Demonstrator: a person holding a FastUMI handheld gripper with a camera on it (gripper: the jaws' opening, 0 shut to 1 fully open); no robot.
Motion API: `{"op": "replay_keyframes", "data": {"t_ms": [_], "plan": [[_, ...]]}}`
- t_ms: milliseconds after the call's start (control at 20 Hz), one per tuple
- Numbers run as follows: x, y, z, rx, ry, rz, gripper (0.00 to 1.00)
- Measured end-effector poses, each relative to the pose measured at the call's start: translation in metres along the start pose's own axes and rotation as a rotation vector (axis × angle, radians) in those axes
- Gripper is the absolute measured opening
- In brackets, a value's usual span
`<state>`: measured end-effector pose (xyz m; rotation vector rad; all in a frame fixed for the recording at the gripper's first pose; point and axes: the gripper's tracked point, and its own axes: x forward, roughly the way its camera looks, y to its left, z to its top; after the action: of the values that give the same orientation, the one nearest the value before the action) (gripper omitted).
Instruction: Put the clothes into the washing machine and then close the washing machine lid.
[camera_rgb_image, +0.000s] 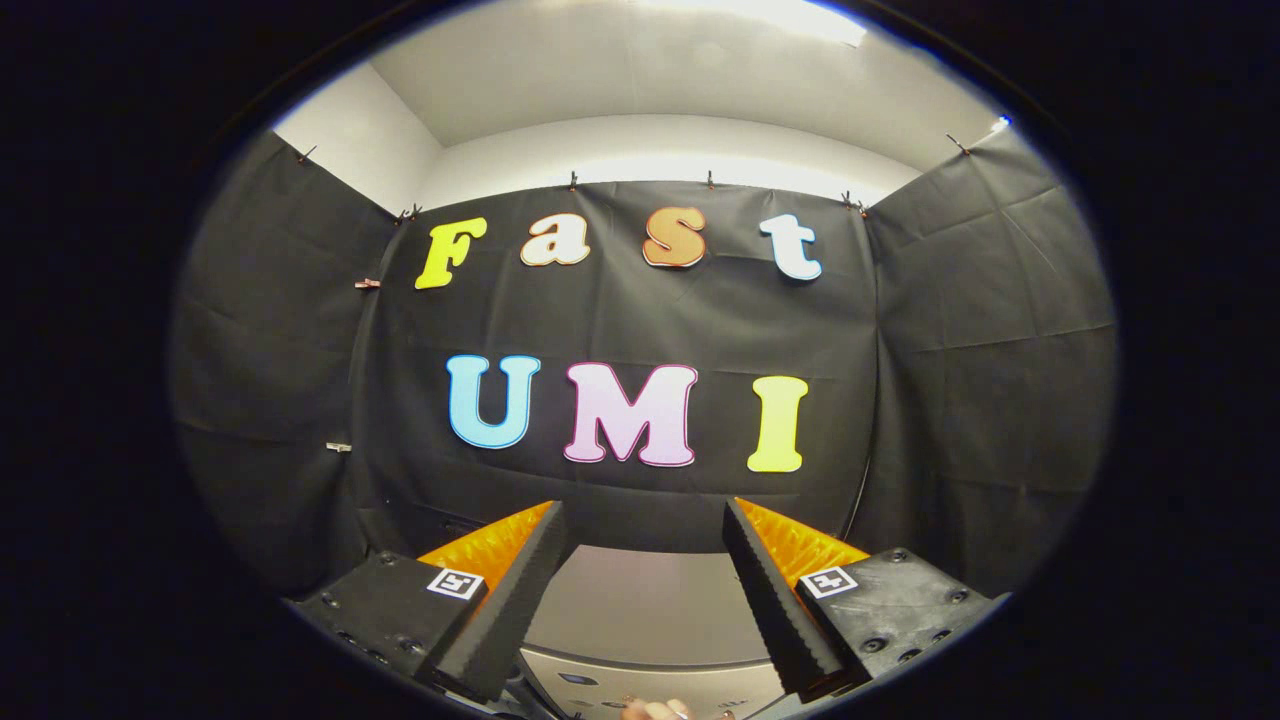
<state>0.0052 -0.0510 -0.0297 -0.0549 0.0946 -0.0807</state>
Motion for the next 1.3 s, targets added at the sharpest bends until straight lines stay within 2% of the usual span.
{"op": "replay_keyframes", "data": {"t_ms": [350,550,900,1150,1300], "plan": [[-0.002,-0.013,0.003,0.008,-0.017,-0.013,0.99],[0.013,0.009,0.001,0.001,-0.02,0.006,0.99],[0.081,0.118,-0.014,0.016,-0.001,0.11,0.99],[0.149,0.204,-0.049,0.036,0.092,0.173,0.99],[0.198,0.239,-0.074,0.064,0.155,0.171,0.99]]}}
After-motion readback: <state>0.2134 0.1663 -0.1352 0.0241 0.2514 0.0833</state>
